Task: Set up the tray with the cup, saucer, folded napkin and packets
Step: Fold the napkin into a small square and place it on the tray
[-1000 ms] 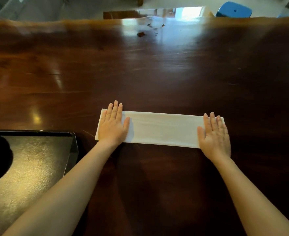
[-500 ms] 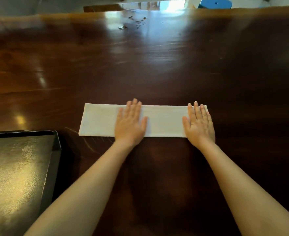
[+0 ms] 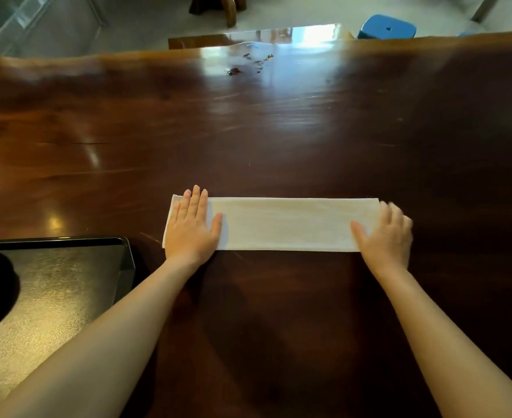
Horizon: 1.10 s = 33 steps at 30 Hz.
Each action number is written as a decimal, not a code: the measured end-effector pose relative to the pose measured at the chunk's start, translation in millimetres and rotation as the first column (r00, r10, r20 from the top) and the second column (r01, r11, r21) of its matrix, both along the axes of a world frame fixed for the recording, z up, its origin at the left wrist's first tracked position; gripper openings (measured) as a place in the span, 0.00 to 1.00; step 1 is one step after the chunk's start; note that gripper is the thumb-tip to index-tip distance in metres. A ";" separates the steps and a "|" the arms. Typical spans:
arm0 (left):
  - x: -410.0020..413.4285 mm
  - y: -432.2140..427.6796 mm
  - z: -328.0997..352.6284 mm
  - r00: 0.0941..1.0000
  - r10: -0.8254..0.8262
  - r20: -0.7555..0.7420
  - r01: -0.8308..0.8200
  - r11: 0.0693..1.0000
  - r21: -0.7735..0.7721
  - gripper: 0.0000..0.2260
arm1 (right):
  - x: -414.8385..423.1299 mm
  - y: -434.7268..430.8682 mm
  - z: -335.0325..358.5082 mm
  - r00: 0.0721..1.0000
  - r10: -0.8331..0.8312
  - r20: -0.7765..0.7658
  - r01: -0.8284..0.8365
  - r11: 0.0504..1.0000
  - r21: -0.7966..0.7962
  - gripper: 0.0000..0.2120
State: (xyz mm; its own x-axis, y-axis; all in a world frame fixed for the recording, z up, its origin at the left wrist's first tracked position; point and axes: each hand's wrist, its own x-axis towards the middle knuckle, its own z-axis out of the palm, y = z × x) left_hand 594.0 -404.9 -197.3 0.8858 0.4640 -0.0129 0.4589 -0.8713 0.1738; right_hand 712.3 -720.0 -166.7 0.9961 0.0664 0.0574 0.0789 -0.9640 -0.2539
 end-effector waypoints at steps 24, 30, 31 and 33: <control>-0.3 -1.6 -0.8 1.000 0.004 0.031 -0.004 1.000 0.013 0.30 | -52.5 69.2 25.0 0.997 0.070 0.018 -0.066 0.766 0.640 0.18; -0.2 -1.1 -0.7 0.999 0.004 0.033 -0.005 1.000 0.010 0.30 | -65.9 94.5 -1.4 0.923 0.366 0.115 -0.384 0.877 0.288 0.22; -0.3 -1.3 -0.5 0.999 0.002 0.034 -0.003 1.000 0.011 0.30 | -66.0 94.8 -3.9 0.915 0.389 0.106 -0.403 0.881 0.248 0.22; -0.6 -1.6 -0.4 0.999 -0.001 0.036 0.000 1.000 0.014 0.30 | -66.0 94.8 -8.2 0.902 0.423 0.088 -0.432 0.884 0.180 0.23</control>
